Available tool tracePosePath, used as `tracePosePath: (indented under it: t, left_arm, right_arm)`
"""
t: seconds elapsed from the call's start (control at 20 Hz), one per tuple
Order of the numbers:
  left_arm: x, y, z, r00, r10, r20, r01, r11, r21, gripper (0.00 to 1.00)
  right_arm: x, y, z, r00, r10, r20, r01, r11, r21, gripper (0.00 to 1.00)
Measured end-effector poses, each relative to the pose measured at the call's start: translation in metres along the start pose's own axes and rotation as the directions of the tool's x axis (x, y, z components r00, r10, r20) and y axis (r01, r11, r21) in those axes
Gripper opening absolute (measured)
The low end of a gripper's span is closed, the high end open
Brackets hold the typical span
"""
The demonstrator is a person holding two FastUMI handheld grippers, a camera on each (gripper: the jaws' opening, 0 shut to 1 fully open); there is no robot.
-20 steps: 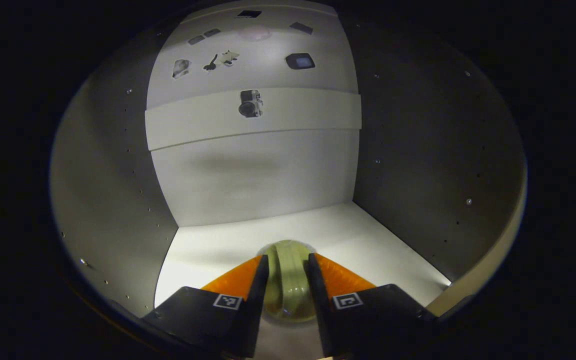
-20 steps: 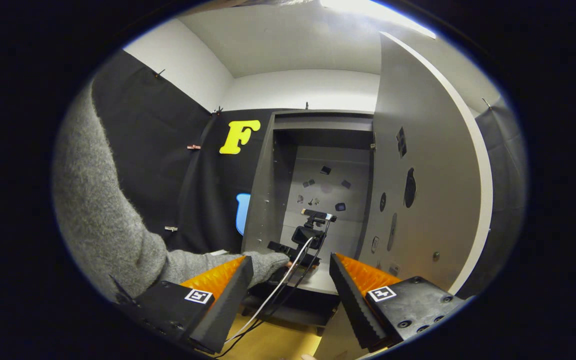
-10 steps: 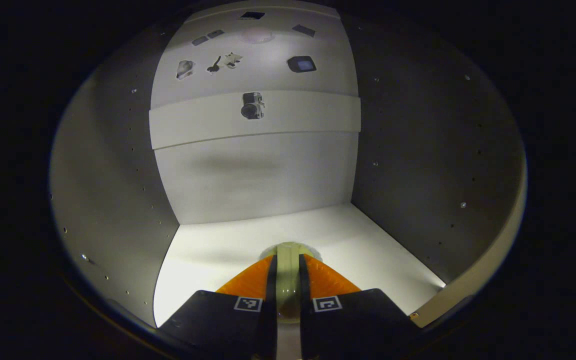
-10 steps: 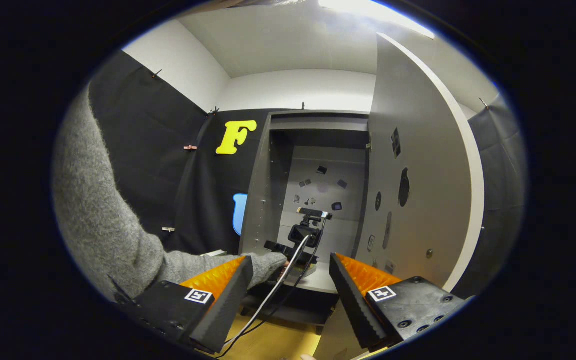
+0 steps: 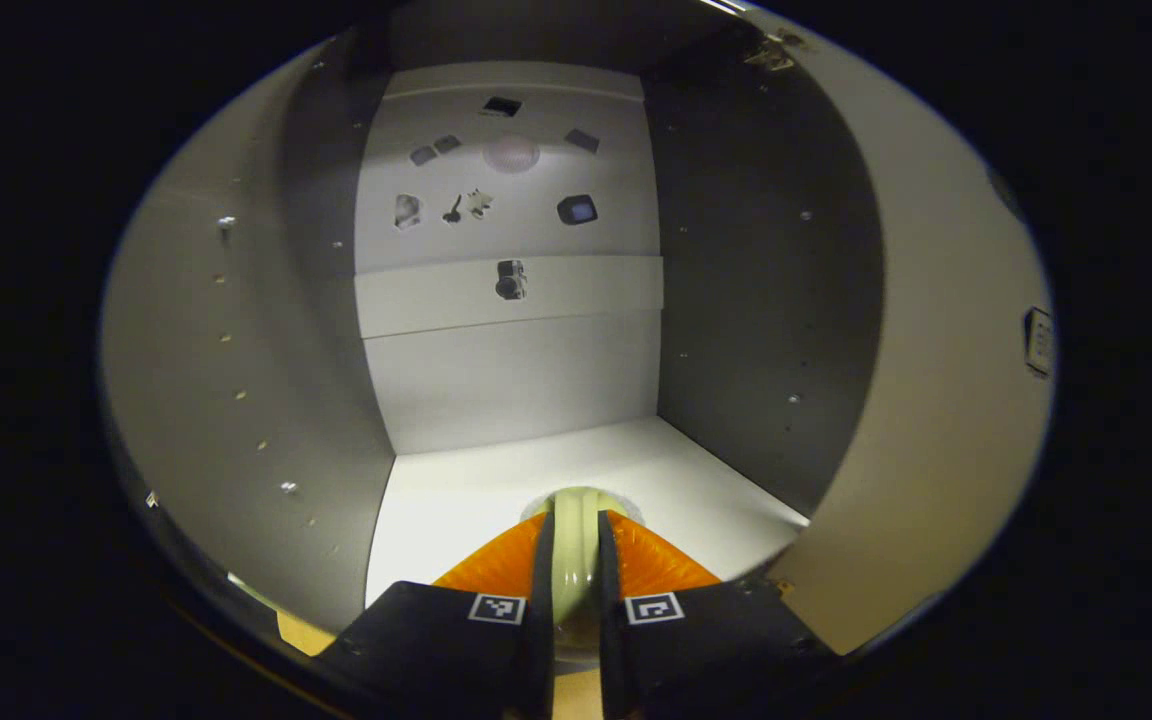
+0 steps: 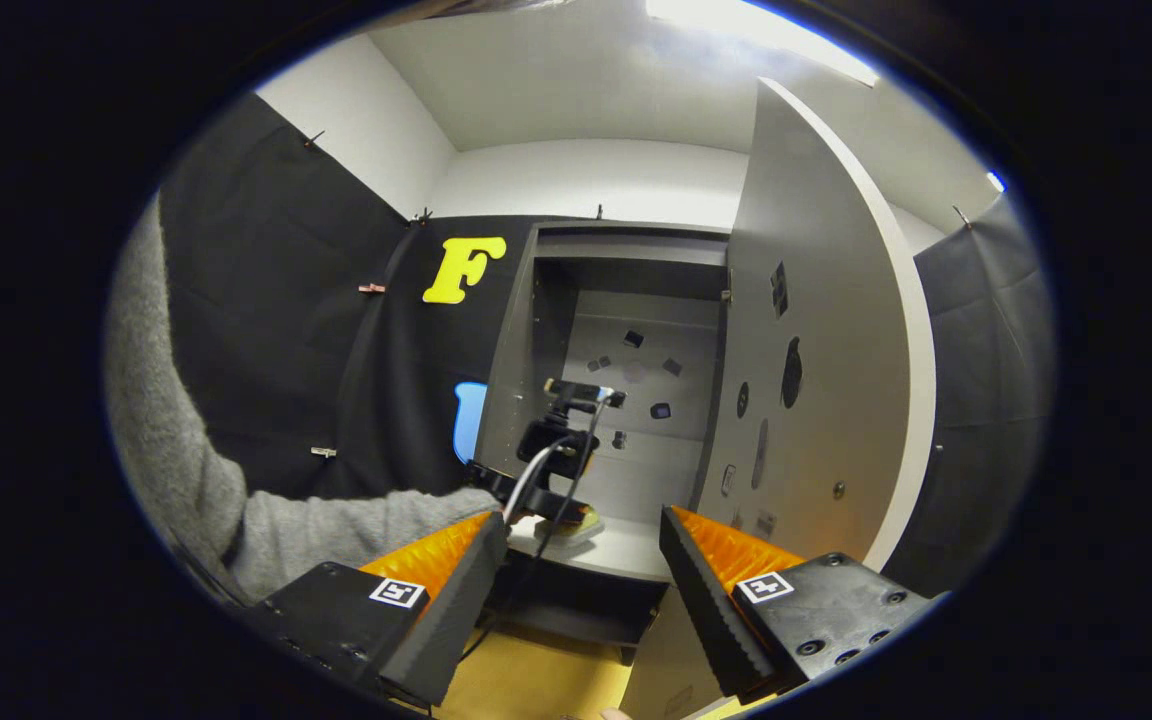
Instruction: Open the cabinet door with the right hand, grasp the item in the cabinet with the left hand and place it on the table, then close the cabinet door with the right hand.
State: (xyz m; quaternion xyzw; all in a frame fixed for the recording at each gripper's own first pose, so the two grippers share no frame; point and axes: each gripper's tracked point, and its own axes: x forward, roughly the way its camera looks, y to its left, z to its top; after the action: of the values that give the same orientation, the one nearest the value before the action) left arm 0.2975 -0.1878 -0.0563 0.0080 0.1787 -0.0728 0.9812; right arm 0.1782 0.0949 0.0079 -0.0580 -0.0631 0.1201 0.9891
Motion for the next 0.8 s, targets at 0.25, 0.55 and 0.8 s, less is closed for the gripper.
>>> tracePosePath:
  t: [0.25,0.55,0.8]
  left_arm:
    - [-0.082,-0.021,-0.054,0.998,-0.049,-0.034,0.047,0.997,-0.064,0.22]
    - [-0.138,-0.045,-0.145,0.991,-0.071,-0.116,0.052,0.986,-0.158,0.22]
    - [-0.15,-0.078,-0.209,0.98,-0.095,-0.177,0.052,0.971,-0.232,0.22]
  right_arm:
    - [-0.013,0.002,-0.003,1.0,-0.019,-0.016,0.019,1.0,-0.003,0.97]
    - [-0.027,-0.013,-0.004,0.99,-0.132,-0.049,0.129,0.99,-0.048,1.0]
    - [-0.056,-0.026,-0.006,0.979,-0.187,-0.076,0.184,0.982,-0.049,0.97]
